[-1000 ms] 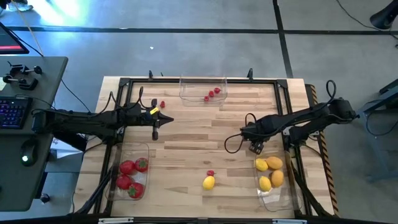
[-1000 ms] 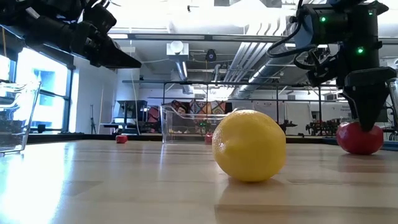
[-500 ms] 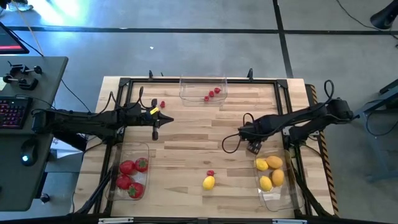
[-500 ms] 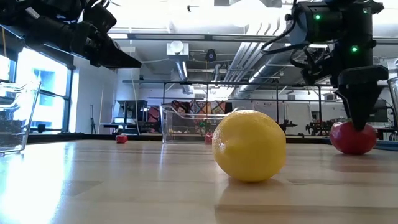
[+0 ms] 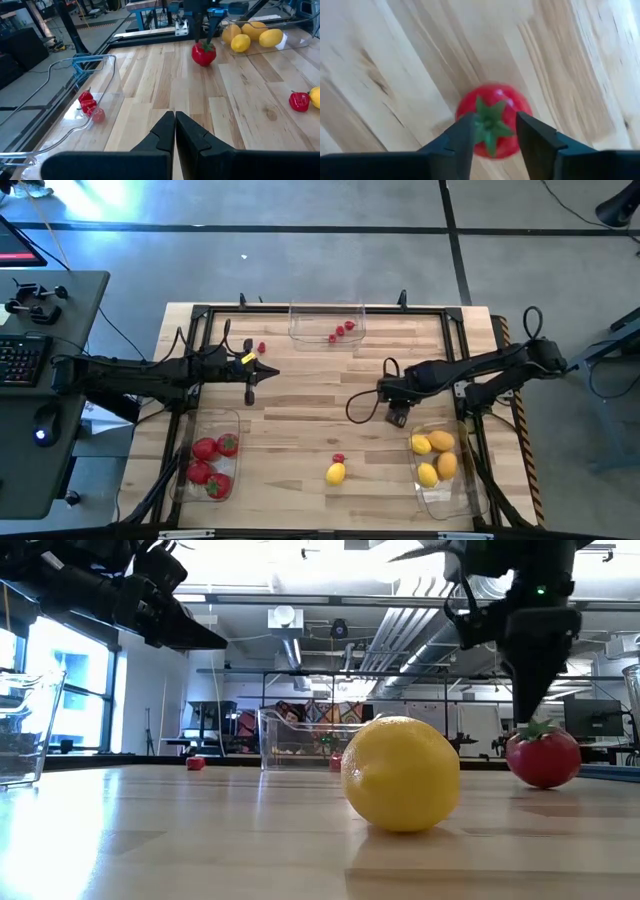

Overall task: Sort produce into baskets
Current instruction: Put the red tomato into the bottom left transparent bin

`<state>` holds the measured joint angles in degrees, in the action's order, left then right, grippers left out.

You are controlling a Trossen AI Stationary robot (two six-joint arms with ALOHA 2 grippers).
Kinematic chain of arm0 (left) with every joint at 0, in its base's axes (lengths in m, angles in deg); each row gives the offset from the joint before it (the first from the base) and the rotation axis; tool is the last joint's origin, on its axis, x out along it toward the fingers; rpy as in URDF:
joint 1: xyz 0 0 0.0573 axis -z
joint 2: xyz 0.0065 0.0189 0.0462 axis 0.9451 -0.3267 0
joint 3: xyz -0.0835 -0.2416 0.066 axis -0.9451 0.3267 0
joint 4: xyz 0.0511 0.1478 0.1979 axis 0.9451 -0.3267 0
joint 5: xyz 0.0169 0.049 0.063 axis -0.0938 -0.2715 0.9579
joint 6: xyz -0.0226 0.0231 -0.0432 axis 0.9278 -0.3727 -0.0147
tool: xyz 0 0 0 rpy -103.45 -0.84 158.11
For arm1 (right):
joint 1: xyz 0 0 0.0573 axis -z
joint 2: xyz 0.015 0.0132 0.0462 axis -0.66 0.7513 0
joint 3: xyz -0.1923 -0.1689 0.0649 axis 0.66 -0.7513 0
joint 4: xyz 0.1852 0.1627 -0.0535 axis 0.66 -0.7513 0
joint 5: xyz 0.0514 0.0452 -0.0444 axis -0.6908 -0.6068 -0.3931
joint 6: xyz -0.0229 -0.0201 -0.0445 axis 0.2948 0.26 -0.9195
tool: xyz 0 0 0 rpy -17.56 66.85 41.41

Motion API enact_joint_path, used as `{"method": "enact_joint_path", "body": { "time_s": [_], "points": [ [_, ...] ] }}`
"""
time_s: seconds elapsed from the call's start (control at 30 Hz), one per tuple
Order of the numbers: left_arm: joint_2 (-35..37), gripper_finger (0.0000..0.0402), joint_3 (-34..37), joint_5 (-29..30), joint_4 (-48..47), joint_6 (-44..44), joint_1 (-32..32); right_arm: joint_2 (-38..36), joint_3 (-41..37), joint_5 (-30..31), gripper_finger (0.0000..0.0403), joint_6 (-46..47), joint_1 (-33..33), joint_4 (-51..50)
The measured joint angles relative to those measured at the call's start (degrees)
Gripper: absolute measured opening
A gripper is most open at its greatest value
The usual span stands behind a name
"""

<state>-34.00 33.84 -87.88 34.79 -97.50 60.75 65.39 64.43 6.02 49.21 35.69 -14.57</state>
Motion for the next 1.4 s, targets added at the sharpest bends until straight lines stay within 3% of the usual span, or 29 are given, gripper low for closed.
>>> {"method": "enact_joint_path", "body": {
  "time_s": [0.17, 0.3, 0.43, 0.67, 0.83, 1.1, 1.4],
  "points": [
    [0.0, 0.0001, 0.0, 0.0, 0.0, 0.0, 0.0, 0.0, 0.0, 0.0, 0.0105, -1.2, 0.0, 2.1],
    [0.0, 0.0001, 0.0, 0.0, 0.0, 0.0, 0.0, -0.1, 0.0, -0.7, 0.0114, 2.2, -0.1, 0.4],
    [0.0, 0.0001, 0.0, 0.0, 0.0, 0.0, 0.0, -0.1, 0.1, -1.4, 0.0157, 3.9, -1.9, 0.3],
    [0.0, 0.0001, 0.0, 0.0, 0.0, 0.0, 0.0, -0.1, 0.1, 5.6, 0.0266, 6.1, -4.9, -0.4],
    [0.0, 0.0001, 0.0, 0.0, 0.0, 0.0, 0.0, 1.4, 0.1, 6.2, 0.0310, 8.3, -4.9, -1.0],
    [0.0, 0.0001, 0.0, 0.0, 0.0, 0.0, 0.0, 7.4, 0.1, 14.9, 0.0321, 6.8, -4.4, -4.6],
    [0.0, 0.0001, 0.0, 0.0, 0.0, 0.0, 0.0, 10.0, -1.1, 10.3, 0.0321, 5.5, -0.5, -4.6]
  ]
}}
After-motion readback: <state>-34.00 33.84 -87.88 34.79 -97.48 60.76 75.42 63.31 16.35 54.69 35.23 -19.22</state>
